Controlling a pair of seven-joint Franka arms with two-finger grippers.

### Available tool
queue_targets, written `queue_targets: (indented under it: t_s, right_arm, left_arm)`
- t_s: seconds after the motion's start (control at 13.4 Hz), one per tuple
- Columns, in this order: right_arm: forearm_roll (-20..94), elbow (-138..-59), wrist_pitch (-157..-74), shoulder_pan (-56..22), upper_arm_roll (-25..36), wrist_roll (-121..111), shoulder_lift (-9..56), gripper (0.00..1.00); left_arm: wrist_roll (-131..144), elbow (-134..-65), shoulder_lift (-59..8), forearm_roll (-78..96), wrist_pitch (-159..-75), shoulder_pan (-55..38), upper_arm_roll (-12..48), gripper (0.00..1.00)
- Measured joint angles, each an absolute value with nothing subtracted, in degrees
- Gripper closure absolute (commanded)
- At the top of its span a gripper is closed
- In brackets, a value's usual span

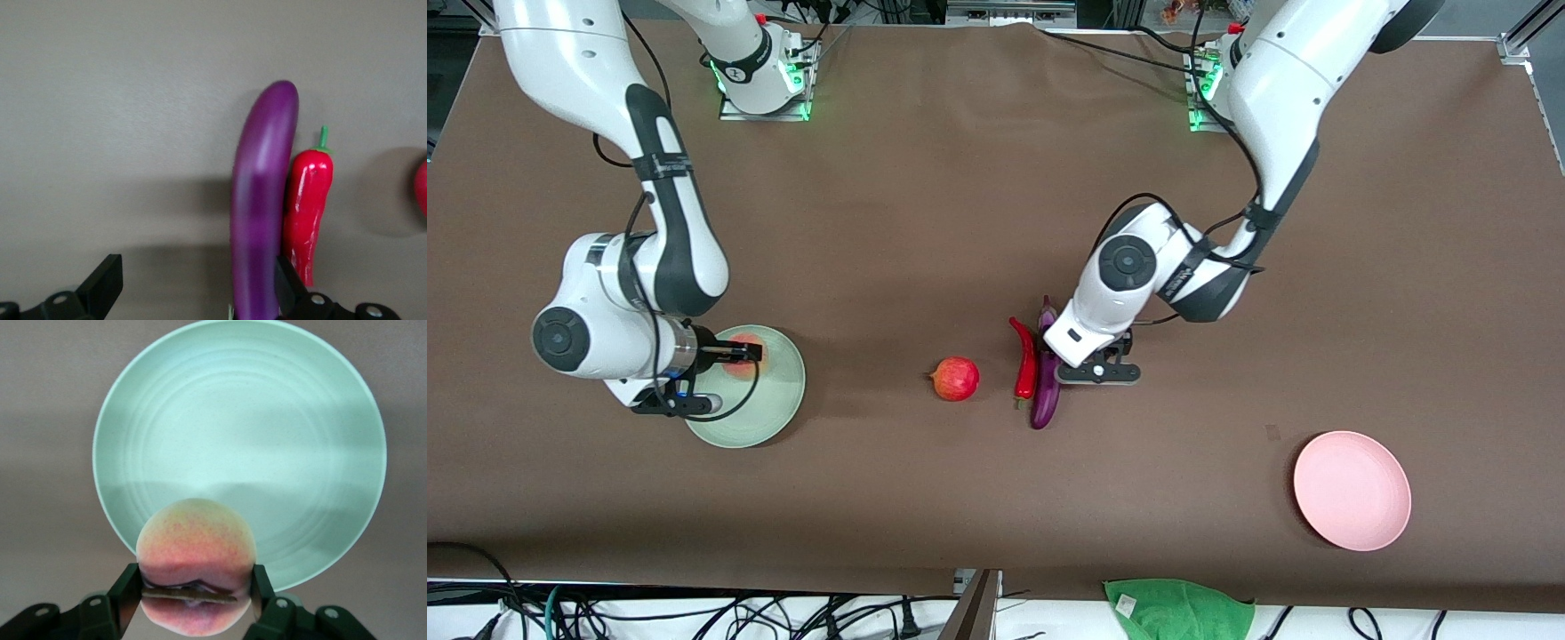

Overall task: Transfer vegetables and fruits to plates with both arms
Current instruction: 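Place the peach on the green plate while the left gripper grasps the eggplant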

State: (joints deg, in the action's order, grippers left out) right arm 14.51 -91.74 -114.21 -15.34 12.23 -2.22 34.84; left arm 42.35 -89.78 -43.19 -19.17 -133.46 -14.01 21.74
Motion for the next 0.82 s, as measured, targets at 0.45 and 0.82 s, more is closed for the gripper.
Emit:
queue_targets:
  t_s: [0.45,0.82]
  right_arm:
    - [14.88,-87.71,-111.8,-16.65,11.27,-0.7,34.35,0.01]
    - [15.31,-82.47,-108.73,-23.97,9.87,16.11,33.72,0.01]
  left_arm:
    - [44.79,-89.29,-46.51,-22.57,-133.9,-16.55,21.75,0.96]
    - [45.18,-89.11,-46.67,-22.57,-133.93,-16.88,21.66,1.0]
